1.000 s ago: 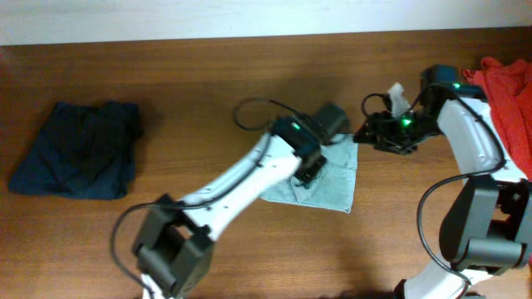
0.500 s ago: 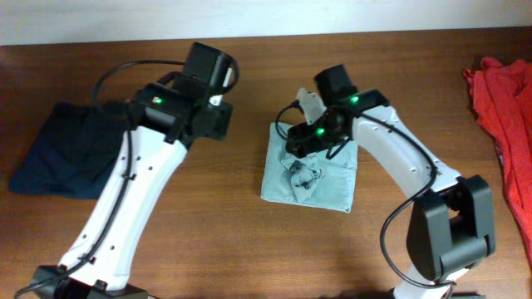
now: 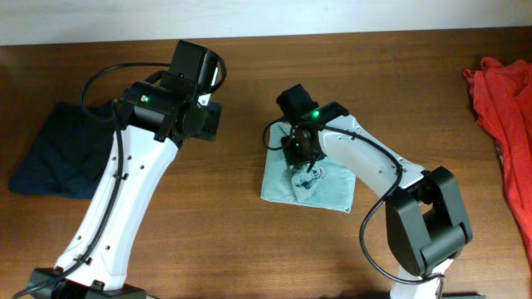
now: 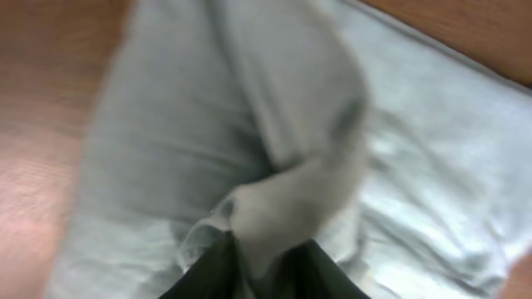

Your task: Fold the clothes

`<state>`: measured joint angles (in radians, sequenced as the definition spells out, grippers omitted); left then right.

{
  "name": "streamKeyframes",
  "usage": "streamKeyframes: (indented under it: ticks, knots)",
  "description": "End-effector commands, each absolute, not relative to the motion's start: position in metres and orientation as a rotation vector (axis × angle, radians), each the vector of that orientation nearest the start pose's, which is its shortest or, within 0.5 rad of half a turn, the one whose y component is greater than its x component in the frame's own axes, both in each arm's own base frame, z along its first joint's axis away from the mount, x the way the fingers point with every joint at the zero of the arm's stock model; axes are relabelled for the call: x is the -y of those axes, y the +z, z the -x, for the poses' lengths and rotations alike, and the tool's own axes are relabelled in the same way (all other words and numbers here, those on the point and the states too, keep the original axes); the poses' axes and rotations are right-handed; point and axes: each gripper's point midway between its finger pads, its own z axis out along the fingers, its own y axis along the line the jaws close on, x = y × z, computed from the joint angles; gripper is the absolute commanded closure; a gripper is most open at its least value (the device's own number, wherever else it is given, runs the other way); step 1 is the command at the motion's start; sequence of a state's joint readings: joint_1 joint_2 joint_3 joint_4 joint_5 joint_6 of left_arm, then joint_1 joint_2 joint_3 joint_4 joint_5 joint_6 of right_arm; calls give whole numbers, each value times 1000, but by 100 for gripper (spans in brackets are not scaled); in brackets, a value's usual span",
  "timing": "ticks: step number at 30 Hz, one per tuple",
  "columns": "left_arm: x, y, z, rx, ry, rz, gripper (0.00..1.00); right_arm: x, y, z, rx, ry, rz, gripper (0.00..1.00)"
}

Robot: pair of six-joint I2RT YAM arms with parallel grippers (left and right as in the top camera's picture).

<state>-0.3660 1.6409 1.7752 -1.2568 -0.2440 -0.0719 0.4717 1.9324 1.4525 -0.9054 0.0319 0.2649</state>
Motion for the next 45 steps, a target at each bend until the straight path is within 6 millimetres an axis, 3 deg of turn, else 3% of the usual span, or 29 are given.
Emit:
streamKeyframes:
  ticks: [1, 3, 8, 10, 14, 16, 19, 21, 24, 29, 31, 32, 34, 36, 37, 39, 40, 43, 45]
  knots:
    - [94, 263, -366, -2602, 188, -307, 52, -129, 60, -376, -2957, -76, 98, 72]
    - [94, 263, -366, -2602, 188, -307, 52, -111, 59, -379, -2970, -91, 66, 71]
    - [94, 264, -369, -2592, 184, -304, 51, -64, 59, -390, -2976, -118, 24, 55]
    - [95, 265, -370, -2588, 182, -302, 51, -48, 59, -393, -2975, -121, -43, 41]
    - [95, 265, -370, -2586, 181, -302, 49, -39, 59, -387, -3015, -25, -110, 39]
    - [95, 265, -370, -2587, 182, -303, 48, -58, 63, -377, -3058, 170, -52, 38]
    - [95, 265, -370, -2586, 182, -302, 48, -109, 82, -353, -3067, 629, 126, 33]
    - [95, 265, -370, -2586, 182, -302, 47, -135, 94, -339, -3054, 775, 237, 30]
    - [95, 265, -370, -2587, 182, -302, 47, -164, 94, -323, -3085, 758, 346, 25]
    - [95, 265, -370, -2586, 182, -302, 47, -186, 90, -317, -3085, 719, 415, 22]
    - [95, 265, -370, -2586, 182, -302, 47, -188, 84, -318, -3098, 601, 402, 19]
    - [95, 265, -370, -2587, 181, -303, 47, -182, 77, -318, -3119, 450, 382, 20]
    - [95, 265, -370, -2587, 182, -303, 47, -174, 71, -318, -3135, 330, 369, 27]
    - [95, 264, -369, -2590, 183, -303, 47, -168, 67, -317, -3143, 264, 368, 51]
    - [94, 264, -368, -2595, 185, -305, 47, -162, 65, -314, -3162, 227, 364, 70]
    - [93, 262, -365, -2608, 190, -309, 47, -143, 63, -311, -3191, 104, 343, 85]
    - [92, 261, -364, -2616, 194, -312, 47, -121, 64, -309, -3214, -32, 316, 92]
    - [92, 261, -363, -2618, 195, -312, 47, -85, 67, -305, -3247, -217, 260, 96]
    - [92, 261, -364, -2616, 194, -312, 47, -69, 68, -303, -3271, -267, 235, 84]
